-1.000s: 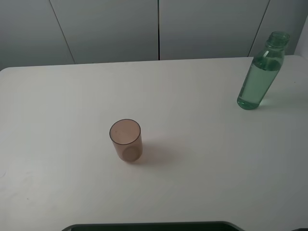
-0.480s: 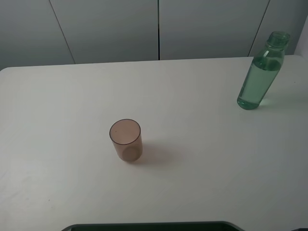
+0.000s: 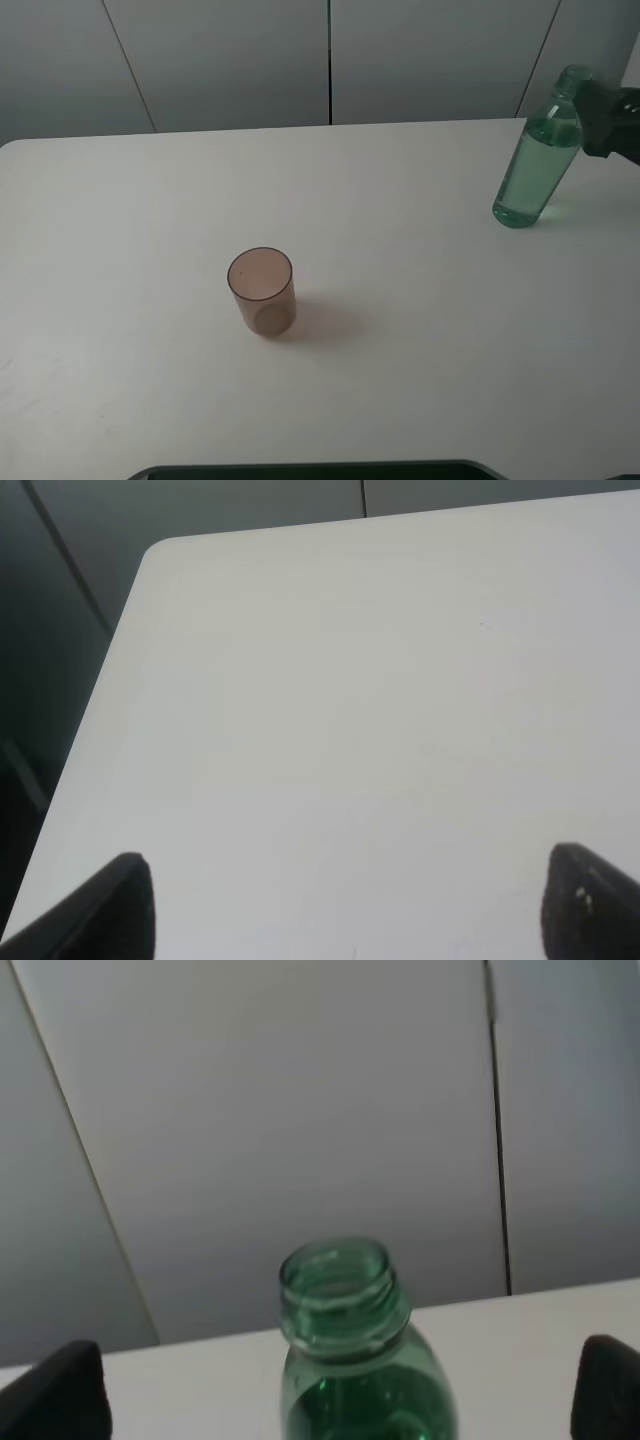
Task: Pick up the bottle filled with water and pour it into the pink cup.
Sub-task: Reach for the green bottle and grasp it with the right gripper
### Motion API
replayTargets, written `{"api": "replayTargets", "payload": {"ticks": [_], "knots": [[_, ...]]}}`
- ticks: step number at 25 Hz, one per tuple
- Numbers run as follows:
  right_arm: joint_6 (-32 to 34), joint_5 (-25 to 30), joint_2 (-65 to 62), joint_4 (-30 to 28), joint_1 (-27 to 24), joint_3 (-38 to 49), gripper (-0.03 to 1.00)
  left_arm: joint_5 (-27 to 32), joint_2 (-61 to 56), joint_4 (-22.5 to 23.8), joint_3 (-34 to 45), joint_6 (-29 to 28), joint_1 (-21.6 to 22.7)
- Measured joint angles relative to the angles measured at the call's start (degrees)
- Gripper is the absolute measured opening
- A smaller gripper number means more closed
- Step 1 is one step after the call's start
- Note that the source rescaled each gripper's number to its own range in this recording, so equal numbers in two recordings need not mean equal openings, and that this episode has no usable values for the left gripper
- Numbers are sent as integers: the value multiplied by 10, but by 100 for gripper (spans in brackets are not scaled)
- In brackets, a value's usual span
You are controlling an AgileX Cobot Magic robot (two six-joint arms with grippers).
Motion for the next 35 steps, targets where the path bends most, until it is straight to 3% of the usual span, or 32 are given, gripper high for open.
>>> {"api": "replayTargets", "payload": {"ticks": [6, 12, 17, 35], "knots": [[-38, -81, 110, 45, 41, 1, 100, 0, 0, 0, 0, 0, 0], [-47, -171, 218, 76, 47, 1, 100, 0, 0, 0, 0, 0, 0], [-55, -215, 296, 91, 47, -12, 100, 0, 0, 0, 0, 0, 0], [-62, -228, 442, 91, 47, -144, 100, 0, 0, 0, 0, 0, 0]]}}
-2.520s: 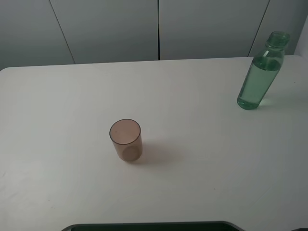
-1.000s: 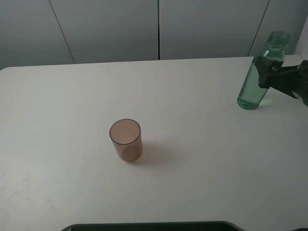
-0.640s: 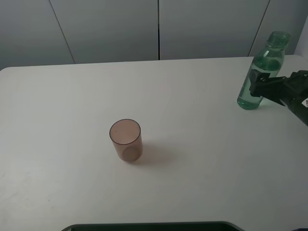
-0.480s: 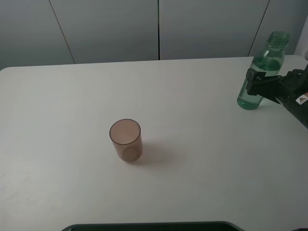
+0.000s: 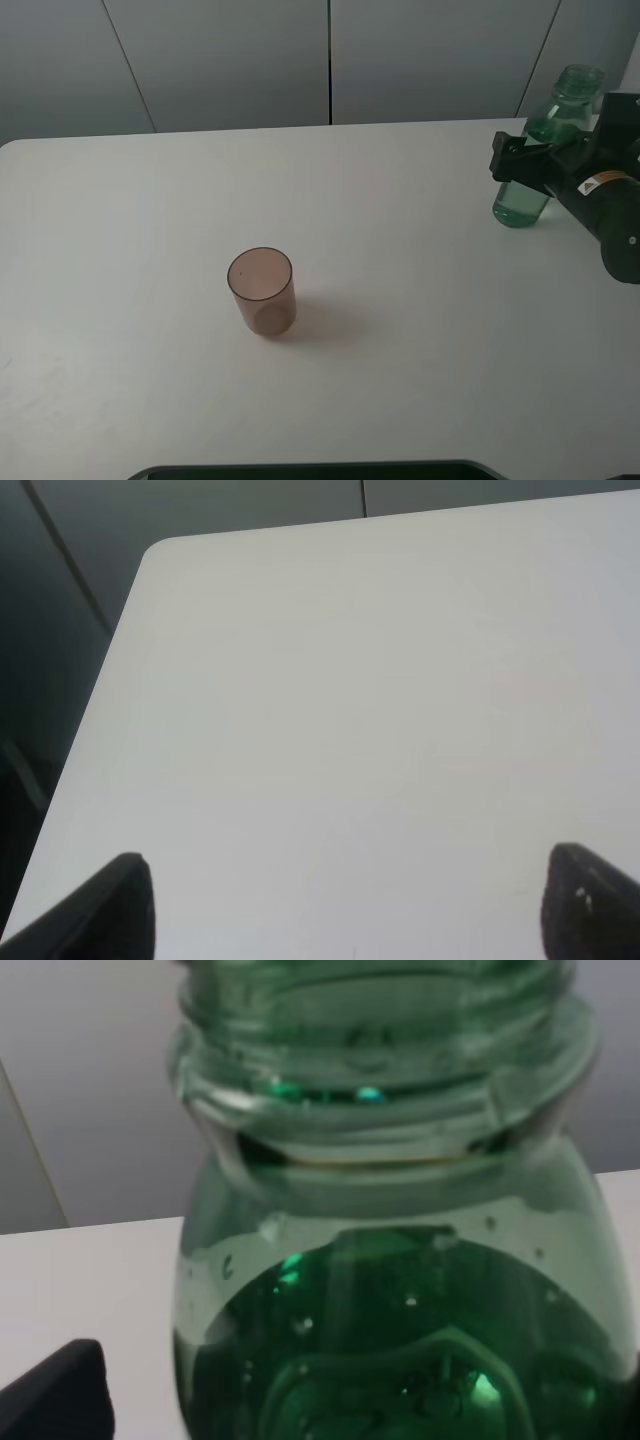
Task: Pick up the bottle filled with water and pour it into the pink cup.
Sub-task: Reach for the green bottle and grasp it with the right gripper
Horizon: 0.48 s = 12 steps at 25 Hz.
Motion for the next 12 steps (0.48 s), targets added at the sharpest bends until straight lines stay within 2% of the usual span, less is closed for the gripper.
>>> {"api": "replayTargets", "payload": {"ticks": [10, 11, 12], "knots": [[-6, 1, 35, 0, 0, -36, 100, 0, 0, 0, 0, 0, 0], [-8, 0, 35, 0, 0, -36, 98, 0, 0, 0, 0, -1, 0], [-9, 0, 35, 2, 0, -36, 83, 0, 0, 0, 0, -3, 0]]}}
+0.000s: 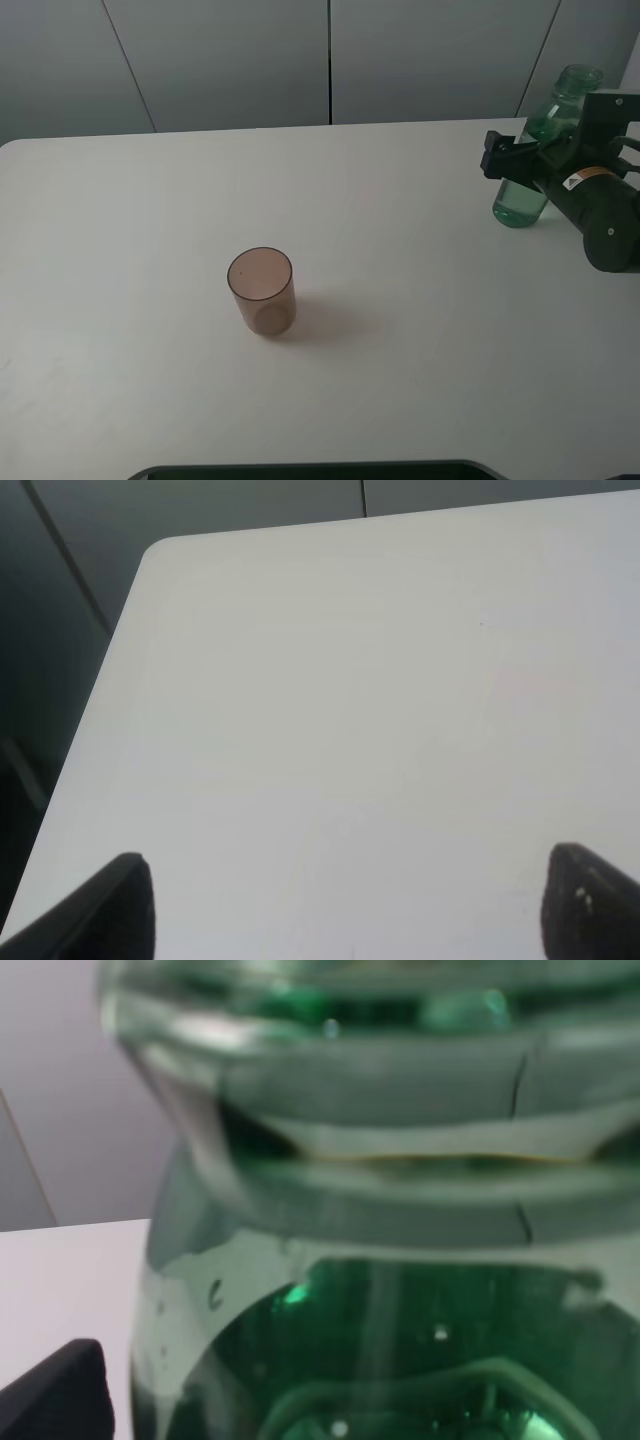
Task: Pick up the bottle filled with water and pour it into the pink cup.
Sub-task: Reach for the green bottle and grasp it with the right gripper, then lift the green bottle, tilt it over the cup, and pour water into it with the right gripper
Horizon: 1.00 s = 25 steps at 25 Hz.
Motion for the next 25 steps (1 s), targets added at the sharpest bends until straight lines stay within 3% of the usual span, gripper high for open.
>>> {"api": "replayTargets", "payload": {"ticks": [2, 3, 25], "knots": [[-3, -1, 0, 11, 0, 0, 20, 0, 0, 0, 0, -1, 0], [-5, 0, 0, 12, 0, 0, 2, 0, 0, 0, 0, -1, 0], [-14, 19, -16, 4, 0, 6, 0, 0, 0, 0, 0, 0, 0]]}}
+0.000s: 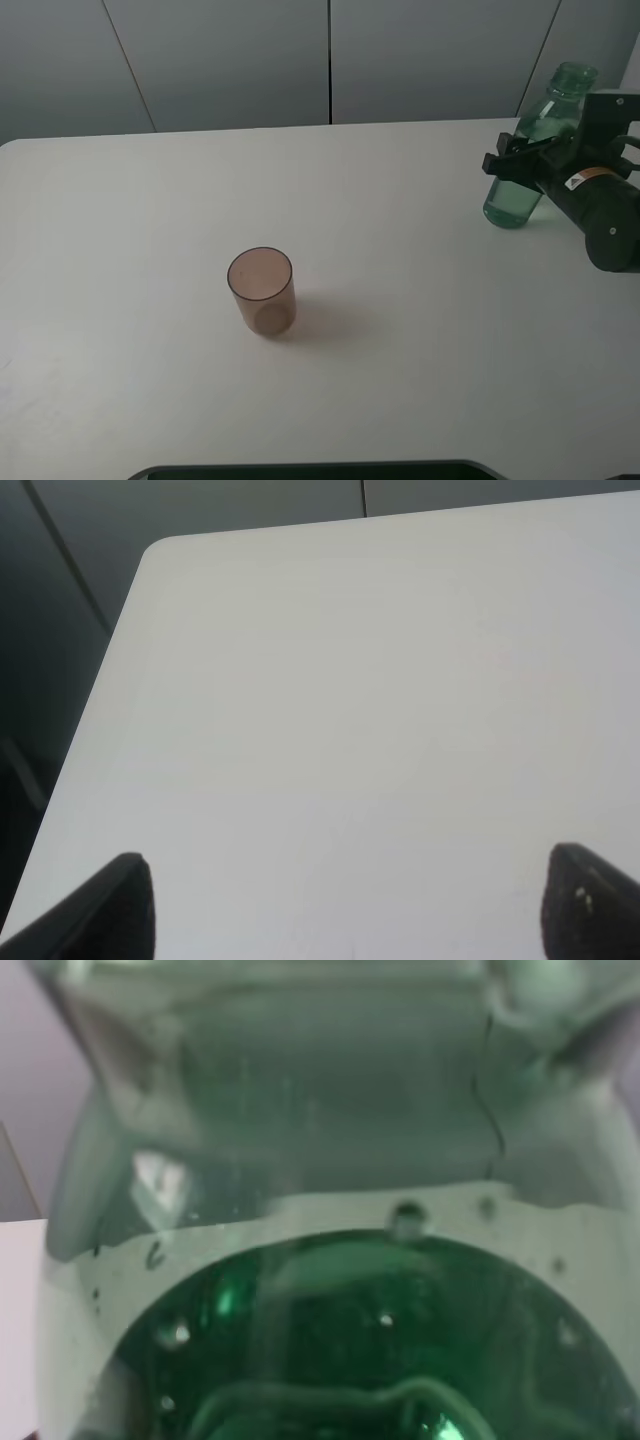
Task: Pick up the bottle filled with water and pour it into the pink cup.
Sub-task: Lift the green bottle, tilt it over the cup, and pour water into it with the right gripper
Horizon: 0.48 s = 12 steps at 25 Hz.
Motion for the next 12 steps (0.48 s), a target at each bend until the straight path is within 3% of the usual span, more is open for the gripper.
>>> {"api": "replayTargets", "payload": {"ticks": [12], "knots": [[-46, 172, -219, -20, 13, 10, 0, 0, 0, 0, 0, 0, 0]]}}
